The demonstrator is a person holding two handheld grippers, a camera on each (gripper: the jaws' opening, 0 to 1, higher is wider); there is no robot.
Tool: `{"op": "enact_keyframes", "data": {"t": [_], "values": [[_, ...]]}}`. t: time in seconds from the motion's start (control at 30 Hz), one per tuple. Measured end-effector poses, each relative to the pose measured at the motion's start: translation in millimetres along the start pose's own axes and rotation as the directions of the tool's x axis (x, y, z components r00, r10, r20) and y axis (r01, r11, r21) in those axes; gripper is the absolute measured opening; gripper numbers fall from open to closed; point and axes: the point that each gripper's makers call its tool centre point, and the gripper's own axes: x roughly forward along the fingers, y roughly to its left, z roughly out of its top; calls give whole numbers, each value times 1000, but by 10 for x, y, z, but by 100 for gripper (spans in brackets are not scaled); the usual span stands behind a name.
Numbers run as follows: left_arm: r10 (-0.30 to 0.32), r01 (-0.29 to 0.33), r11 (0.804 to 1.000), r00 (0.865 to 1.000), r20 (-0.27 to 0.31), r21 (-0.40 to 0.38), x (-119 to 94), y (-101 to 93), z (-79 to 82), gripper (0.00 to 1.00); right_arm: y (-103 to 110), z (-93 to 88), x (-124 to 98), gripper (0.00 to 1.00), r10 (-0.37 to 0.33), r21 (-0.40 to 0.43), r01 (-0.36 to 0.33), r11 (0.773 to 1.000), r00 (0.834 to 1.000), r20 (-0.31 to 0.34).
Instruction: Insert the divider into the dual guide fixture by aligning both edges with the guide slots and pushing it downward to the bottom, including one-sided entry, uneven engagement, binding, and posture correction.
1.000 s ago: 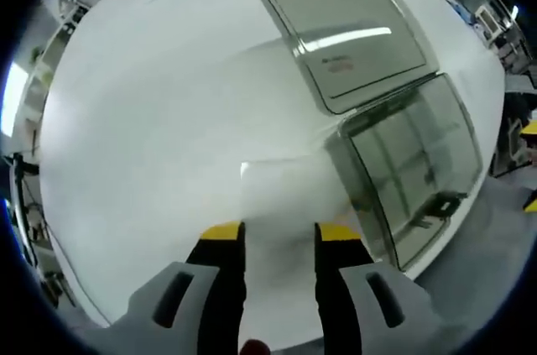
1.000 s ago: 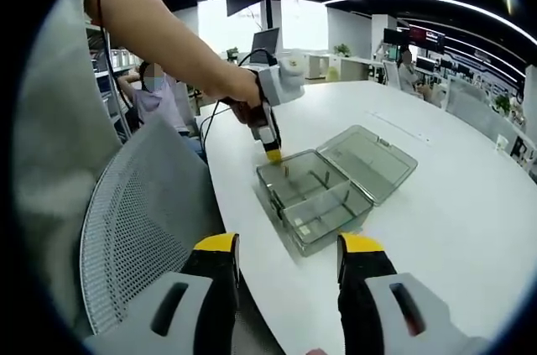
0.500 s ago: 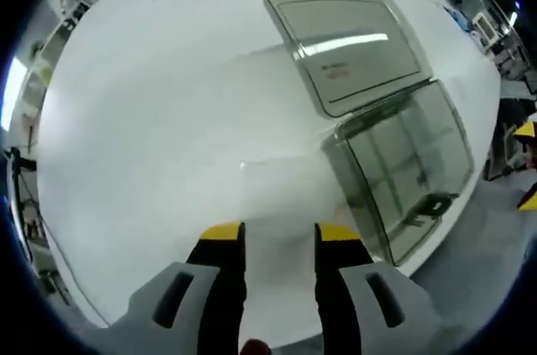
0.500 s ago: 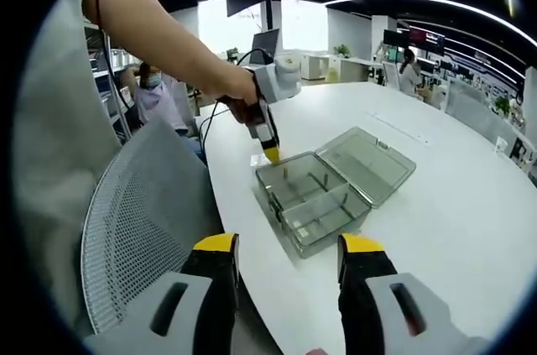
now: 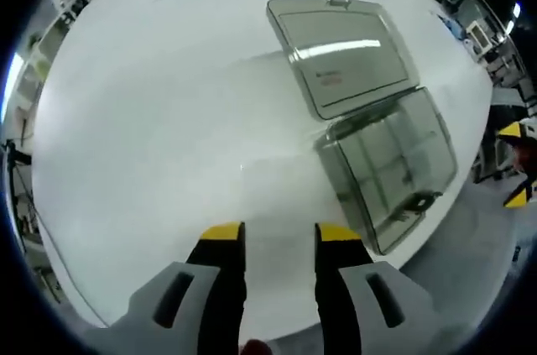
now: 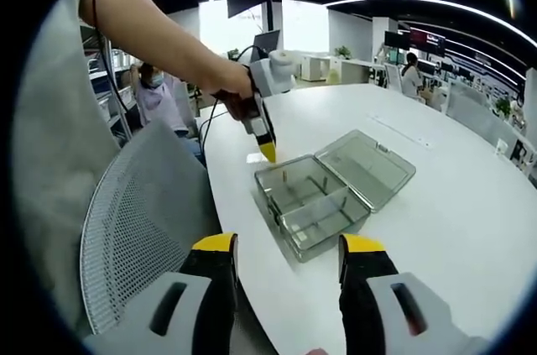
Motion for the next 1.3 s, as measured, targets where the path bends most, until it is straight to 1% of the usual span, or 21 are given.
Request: {"op": "enact_keyframes", "data": {"t": [0.4, 0.67, 0.77, 0.87, 0.97, 1.03, 1.07, 1.2, 1.3], "values": [[-55, 56, 998, 997, 46, -21, -199, -17, -21, 28, -25, 60, 49, 45, 12, 7, -12, 1000, 1000, 11], [-97, 101, 994, 990, 103, -35, -365, -83, 17, 28, -45, 105, 64, 46, 19, 17, -19, 1000, 1000, 22], [-125, 129, 992, 982, 142, -17, -436, -166, 58, 28, -47, 130, 66, 46, 21, 25, -22, 999, 999, 29], [-136, 140, 990, 979, 150, -16, -484, -206, 57, 28, -57, 155, 64, 46, 24, 49, -26, 998, 999, 43], [-158, 163, 987, 973, 168, -14, -522, -268, 72, 28, -68, 181, 55, 46, 27, 72, -31, 997, 998, 56], [-181, 187, 982, 966, 185, -17, -545, -321, 90, 28, -70, 191, 52, 46, 29, 80, -34, 996, 998, 60], [-198, 204, 979, 960, 197, -15, -565, -361, 105, 28, -74, 198, 49, 46, 29, 85, -34, 996, 998, 62], [-227, 235, 972, 949, 217, -10, -621, -451, 132, 28, -93, 227, 38, 46, 33, 100, -40, 994, 997, 72], [-253, 263, 965, 936, 246, -7, -688, -535, 183, 28, -127, 278, 21, 47, 33, 121, -44, 992, 996, 89]]}}
